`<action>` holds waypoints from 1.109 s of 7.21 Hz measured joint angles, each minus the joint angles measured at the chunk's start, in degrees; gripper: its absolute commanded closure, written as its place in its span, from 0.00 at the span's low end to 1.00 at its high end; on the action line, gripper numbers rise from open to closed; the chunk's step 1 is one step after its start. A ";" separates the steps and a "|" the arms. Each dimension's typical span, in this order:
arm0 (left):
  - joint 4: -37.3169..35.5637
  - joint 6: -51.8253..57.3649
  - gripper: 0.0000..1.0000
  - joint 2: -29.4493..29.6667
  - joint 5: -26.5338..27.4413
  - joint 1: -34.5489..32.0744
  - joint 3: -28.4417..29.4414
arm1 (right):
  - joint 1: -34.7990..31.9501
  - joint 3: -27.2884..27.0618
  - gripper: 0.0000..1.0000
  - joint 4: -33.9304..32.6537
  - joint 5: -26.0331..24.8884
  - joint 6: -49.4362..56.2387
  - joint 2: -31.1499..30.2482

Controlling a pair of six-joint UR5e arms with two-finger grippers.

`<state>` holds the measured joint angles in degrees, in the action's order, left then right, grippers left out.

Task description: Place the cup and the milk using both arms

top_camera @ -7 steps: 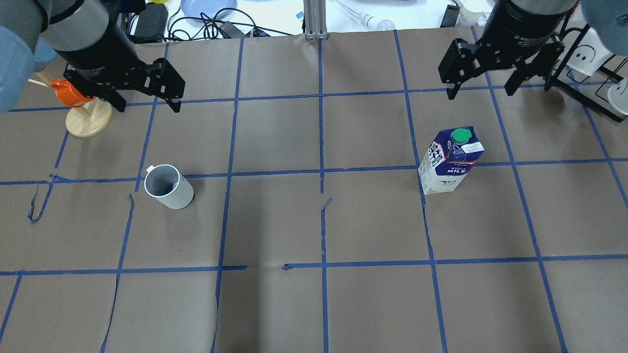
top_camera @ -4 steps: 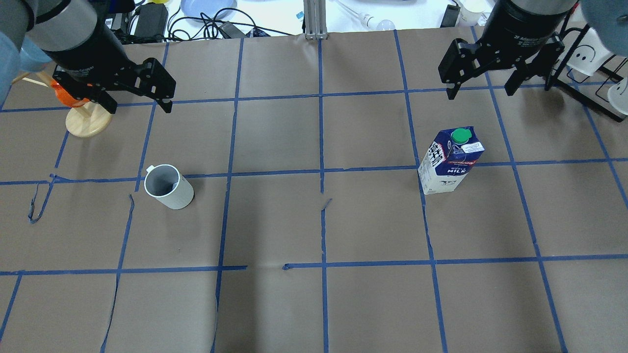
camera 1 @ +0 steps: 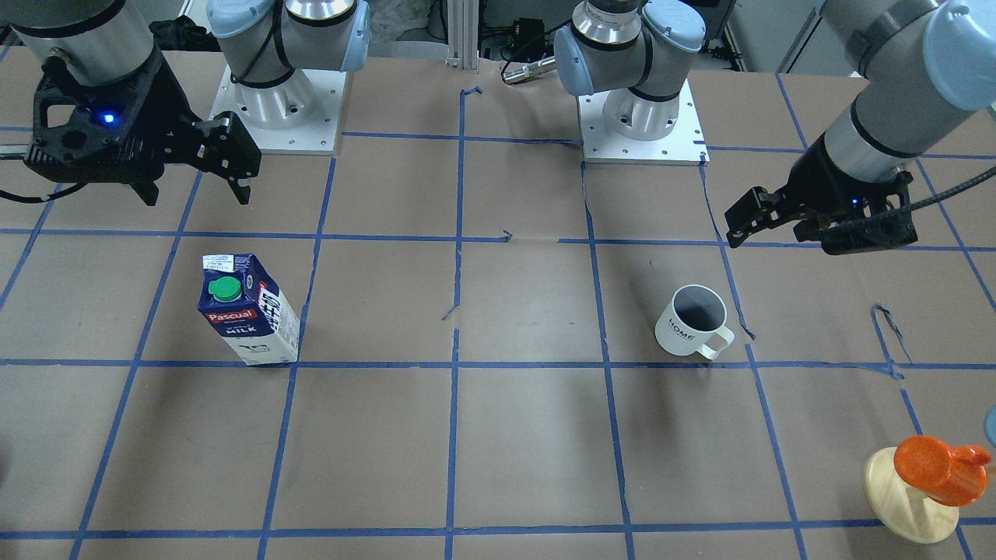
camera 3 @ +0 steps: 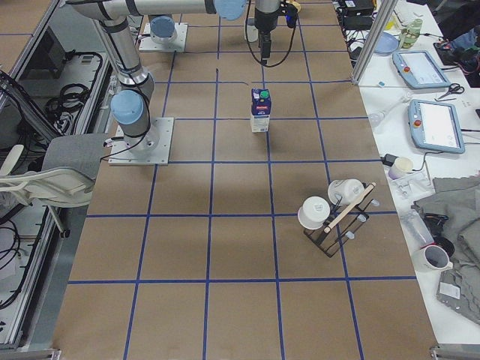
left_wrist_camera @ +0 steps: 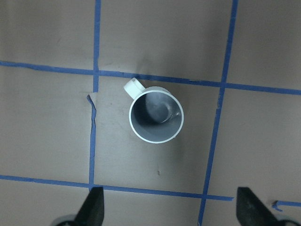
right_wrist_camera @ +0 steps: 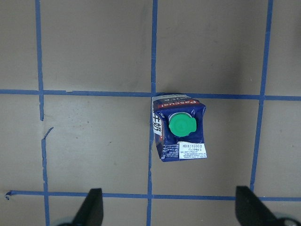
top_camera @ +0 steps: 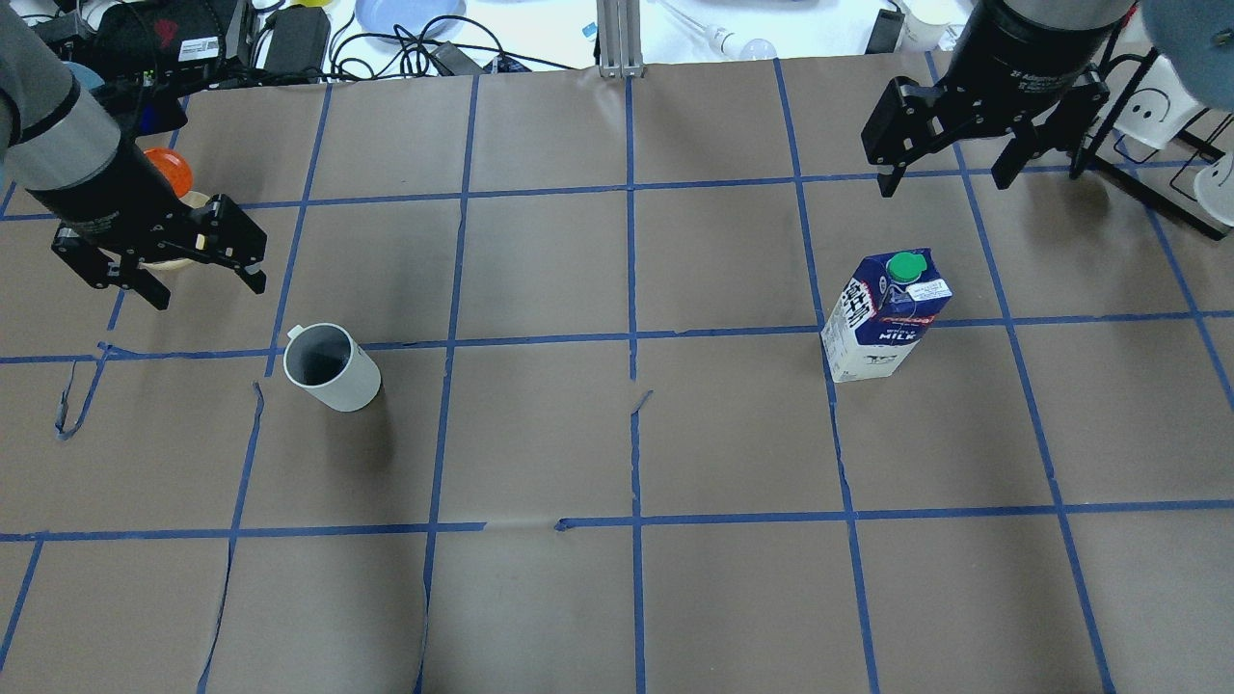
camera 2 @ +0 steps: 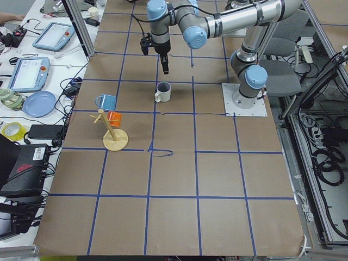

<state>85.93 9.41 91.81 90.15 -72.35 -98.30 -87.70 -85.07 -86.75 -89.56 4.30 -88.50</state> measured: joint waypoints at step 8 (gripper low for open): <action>-20.78 -1.77 0.55 9.62 0.08 1.07 -13.92 | -0.01 -0.09 0.00 0.00 0.09 -0.05 0.00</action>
<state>65.15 7.64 101.43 90.22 -71.28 -112.22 -87.71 -85.17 -86.75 -89.47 4.25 -88.50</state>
